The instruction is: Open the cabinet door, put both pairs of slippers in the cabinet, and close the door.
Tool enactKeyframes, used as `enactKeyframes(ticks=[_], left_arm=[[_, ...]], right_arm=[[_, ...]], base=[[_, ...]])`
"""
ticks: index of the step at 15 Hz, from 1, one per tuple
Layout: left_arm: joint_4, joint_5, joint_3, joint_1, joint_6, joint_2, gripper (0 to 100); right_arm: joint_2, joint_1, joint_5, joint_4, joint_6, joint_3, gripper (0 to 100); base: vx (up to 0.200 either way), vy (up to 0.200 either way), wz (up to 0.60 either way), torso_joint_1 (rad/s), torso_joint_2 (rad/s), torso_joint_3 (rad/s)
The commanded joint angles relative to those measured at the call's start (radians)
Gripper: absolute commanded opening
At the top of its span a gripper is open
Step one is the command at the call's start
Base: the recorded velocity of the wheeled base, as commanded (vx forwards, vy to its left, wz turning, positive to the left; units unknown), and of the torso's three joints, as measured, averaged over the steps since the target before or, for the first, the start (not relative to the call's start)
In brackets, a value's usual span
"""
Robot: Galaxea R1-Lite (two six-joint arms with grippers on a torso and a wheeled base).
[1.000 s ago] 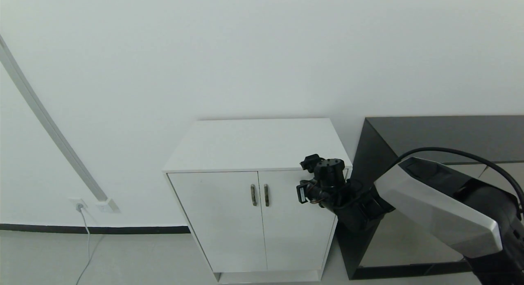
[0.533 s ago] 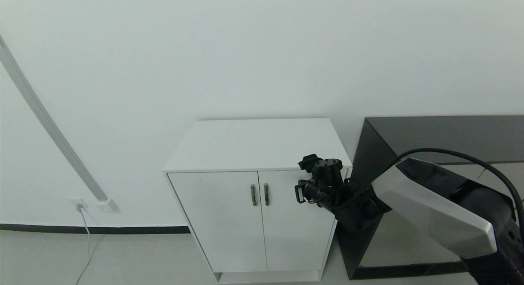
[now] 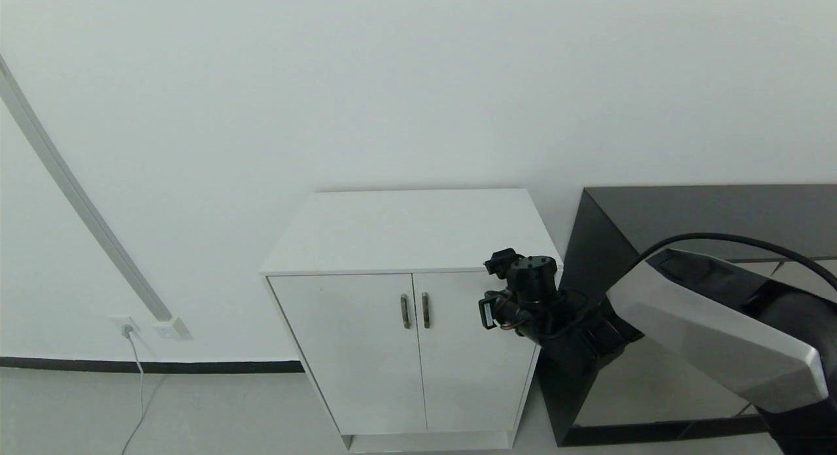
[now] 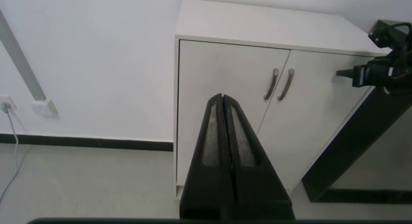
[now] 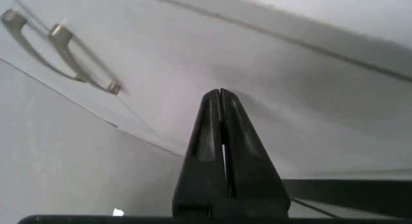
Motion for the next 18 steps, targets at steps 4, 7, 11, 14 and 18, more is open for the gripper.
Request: enactKeyframes(ticks=[4,7,11,14,18], left_arm=[[0.000,0.000,0.000,0.001,-0.001,0.001,0],[0.000,0.000,0.000,0.001,-0.002,0.001,0],[0.000,0.000,0.000,0.001,-0.002,0.001,0],[0.000,0.000,0.000,0.001,-0.002,0.001,0],[0.000,0.000,0.000,0.001,-0.002,0.001,0]], right_arm=[[-0.157,-0.010,-0.036,-0.095,0.002,0.230,0],[-0.275,-0.032,-0.042,-0.116,0.001,0.346,0],[-0.473,-0.101,-0.043,-0.118,0.001,0.536,0],[-0.634,-0.177,-0.042,-0.119,0.002,0.700,0],[-0.864,-0.265,-0.031,-0.132,-0.004,0.880,0]], base=[[0.000,0.000,0.00,0.000,0.00,0.000],[0.000,0.000,0.00,0.000,0.00,0.000],[0.000,0.000,0.00,0.000,0.00,0.000],[0.000,0.000,0.00,0.000,0.00,0.000],[0.000,0.000,0.00,0.000,0.00,0.000]])
